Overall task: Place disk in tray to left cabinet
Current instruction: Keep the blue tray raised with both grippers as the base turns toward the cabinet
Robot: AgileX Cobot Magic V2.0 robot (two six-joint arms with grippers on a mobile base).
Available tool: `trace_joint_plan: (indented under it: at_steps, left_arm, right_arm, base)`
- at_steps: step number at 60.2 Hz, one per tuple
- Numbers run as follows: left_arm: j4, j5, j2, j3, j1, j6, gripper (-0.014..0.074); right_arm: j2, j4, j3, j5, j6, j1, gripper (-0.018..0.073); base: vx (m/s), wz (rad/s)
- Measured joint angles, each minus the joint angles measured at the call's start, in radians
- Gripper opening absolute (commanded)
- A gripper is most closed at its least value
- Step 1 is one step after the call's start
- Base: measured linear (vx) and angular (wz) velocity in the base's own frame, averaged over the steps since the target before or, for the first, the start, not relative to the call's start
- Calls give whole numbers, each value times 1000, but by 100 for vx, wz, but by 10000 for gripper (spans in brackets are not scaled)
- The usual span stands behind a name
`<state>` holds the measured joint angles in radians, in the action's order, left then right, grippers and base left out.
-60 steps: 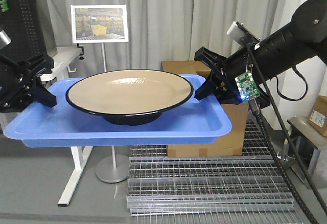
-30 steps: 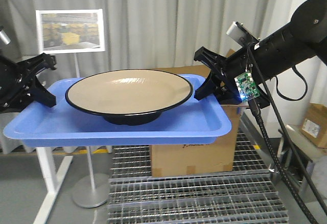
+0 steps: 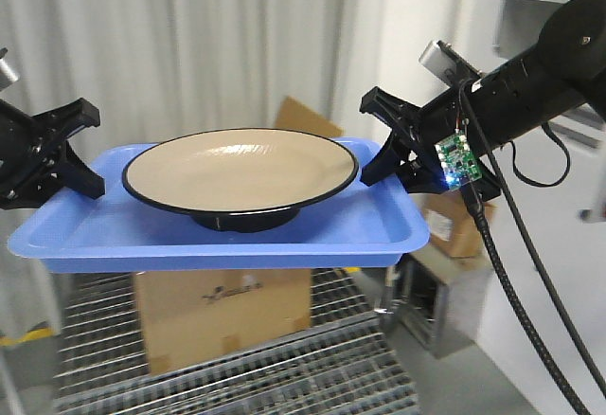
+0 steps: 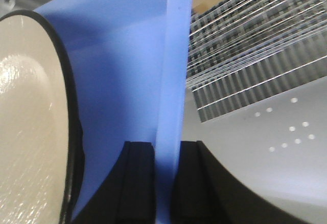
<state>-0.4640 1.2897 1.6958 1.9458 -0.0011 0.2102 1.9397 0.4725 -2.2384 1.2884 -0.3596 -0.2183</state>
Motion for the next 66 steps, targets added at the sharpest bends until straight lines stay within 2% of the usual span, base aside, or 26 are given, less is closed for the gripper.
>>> trace_joint_plan:
  at_steps: [66]
  left_arm:
    - [-2,0,0,0,0,0,1]
  right_arm:
    - [0,0,0,0,0,0,-1]
  base:
    - [13,-51]
